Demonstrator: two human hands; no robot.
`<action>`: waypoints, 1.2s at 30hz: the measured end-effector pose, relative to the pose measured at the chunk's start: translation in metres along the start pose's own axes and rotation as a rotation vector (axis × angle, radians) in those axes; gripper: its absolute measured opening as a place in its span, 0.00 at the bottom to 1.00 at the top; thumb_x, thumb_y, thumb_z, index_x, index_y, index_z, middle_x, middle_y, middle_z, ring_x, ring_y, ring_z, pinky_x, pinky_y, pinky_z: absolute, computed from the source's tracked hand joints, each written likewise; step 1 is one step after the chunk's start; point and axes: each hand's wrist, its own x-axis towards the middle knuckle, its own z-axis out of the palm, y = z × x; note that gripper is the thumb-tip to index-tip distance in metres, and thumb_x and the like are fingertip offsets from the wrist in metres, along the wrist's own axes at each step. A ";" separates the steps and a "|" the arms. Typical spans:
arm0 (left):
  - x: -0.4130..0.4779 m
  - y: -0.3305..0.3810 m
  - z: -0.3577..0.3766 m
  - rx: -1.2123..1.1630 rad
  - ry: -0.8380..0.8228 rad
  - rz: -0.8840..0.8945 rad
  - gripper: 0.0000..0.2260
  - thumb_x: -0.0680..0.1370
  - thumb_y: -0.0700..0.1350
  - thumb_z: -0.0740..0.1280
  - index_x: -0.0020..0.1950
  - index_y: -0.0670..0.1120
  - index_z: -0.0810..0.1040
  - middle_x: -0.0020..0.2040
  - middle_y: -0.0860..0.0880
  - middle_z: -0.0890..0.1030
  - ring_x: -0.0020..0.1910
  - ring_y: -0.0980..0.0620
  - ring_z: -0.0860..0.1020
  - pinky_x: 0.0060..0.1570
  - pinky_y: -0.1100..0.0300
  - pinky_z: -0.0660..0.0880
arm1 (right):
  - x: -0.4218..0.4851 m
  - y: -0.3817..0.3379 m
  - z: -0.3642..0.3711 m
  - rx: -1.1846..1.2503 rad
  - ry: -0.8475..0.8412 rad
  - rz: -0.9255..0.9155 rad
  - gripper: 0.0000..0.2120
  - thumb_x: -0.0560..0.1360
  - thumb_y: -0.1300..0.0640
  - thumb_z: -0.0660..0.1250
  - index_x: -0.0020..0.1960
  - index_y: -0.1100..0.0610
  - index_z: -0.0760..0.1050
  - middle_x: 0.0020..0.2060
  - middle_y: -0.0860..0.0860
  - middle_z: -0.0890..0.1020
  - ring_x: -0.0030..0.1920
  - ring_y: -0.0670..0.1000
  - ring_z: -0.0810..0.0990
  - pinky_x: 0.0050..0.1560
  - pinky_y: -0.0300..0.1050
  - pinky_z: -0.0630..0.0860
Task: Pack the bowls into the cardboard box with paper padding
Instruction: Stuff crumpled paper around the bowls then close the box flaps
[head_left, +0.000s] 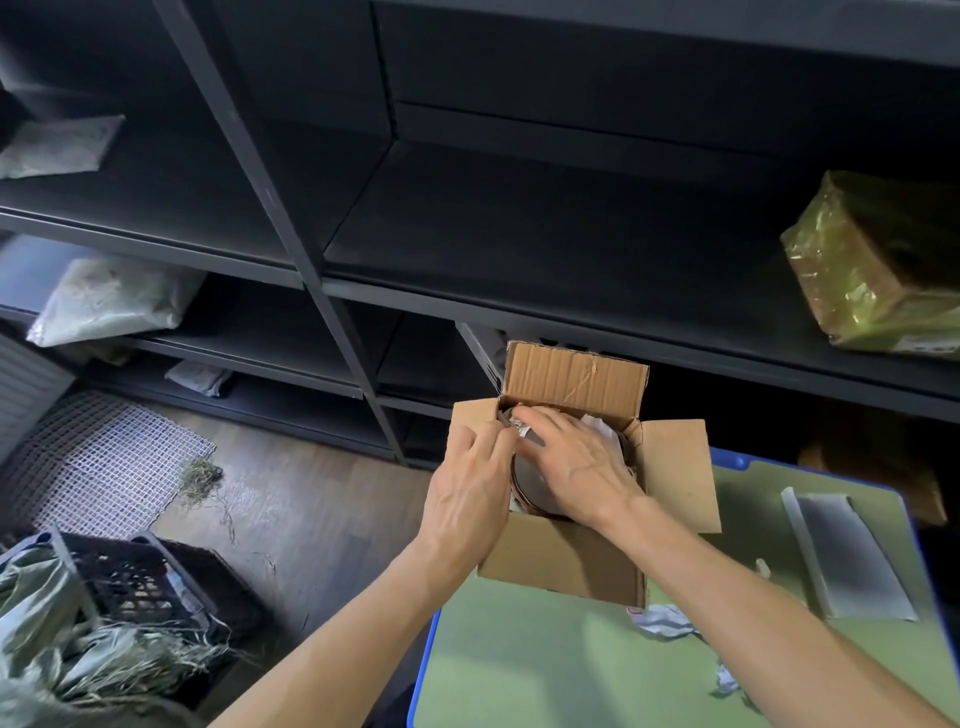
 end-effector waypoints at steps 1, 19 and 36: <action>0.000 -0.001 0.000 0.040 0.004 0.020 0.14 0.76 0.39 0.67 0.62 0.46 0.74 0.63 0.48 0.73 0.51 0.47 0.71 0.43 0.57 0.79 | -0.002 0.000 -0.001 -0.017 0.016 -0.023 0.29 0.75 0.58 0.64 0.75 0.48 0.64 0.75 0.48 0.65 0.73 0.52 0.67 0.68 0.53 0.68; 0.004 -0.007 0.002 0.228 -0.128 0.040 0.13 0.77 0.47 0.65 0.61 0.45 0.77 0.69 0.45 0.68 0.56 0.45 0.71 0.44 0.56 0.77 | 0.002 -0.001 -0.015 -0.053 0.043 -0.085 0.23 0.71 0.63 0.68 0.66 0.55 0.76 0.67 0.52 0.76 0.67 0.55 0.73 0.67 0.51 0.71; -0.004 -0.007 0.006 0.148 -0.120 0.064 0.13 0.80 0.48 0.58 0.59 0.46 0.78 0.71 0.45 0.66 0.60 0.45 0.68 0.55 0.53 0.77 | -0.005 -0.012 -0.013 -0.004 0.009 -0.004 0.30 0.77 0.57 0.63 0.78 0.54 0.60 0.76 0.49 0.64 0.76 0.50 0.62 0.76 0.50 0.59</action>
